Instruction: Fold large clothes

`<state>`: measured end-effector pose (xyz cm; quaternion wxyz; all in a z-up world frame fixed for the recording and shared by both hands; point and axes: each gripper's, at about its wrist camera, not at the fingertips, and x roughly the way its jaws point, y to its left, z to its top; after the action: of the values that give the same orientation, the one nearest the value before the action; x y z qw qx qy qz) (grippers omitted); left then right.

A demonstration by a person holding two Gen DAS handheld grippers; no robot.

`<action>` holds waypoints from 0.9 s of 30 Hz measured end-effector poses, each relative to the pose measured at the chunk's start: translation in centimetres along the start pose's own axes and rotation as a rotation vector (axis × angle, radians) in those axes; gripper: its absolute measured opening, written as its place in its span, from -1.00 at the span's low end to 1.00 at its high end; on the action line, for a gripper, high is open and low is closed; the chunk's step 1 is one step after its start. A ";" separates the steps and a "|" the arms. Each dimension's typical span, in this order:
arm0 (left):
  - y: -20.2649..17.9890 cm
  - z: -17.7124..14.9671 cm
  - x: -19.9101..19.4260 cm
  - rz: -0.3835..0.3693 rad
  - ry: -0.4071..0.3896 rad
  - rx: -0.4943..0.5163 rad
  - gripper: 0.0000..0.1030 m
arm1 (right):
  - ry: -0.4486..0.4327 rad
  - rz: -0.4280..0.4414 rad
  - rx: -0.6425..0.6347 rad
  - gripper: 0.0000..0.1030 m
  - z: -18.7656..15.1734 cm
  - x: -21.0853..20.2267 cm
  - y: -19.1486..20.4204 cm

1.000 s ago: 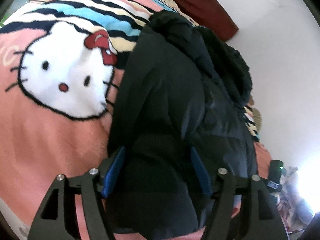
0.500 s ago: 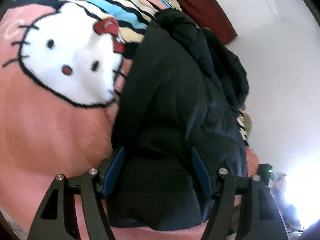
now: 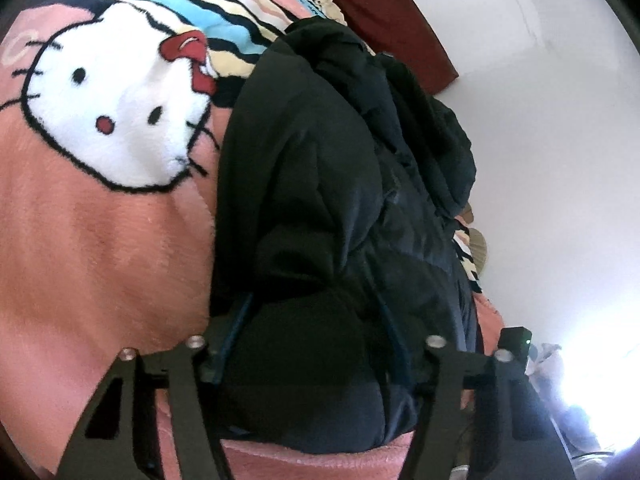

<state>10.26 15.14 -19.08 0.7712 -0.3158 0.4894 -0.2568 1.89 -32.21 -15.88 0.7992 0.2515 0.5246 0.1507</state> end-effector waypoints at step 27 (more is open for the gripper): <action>5.0 -1.8 -0.2 -0.190 0.048 -0.229 0.27 | 0.055 0.030 0.021 0.29 0.4 2.2 -0.3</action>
<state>9.01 18.14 -23.21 0.6905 -0.4404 0.5016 -0.2785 3.14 -31.42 -17.58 0.7796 0.2632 0.5442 0.1640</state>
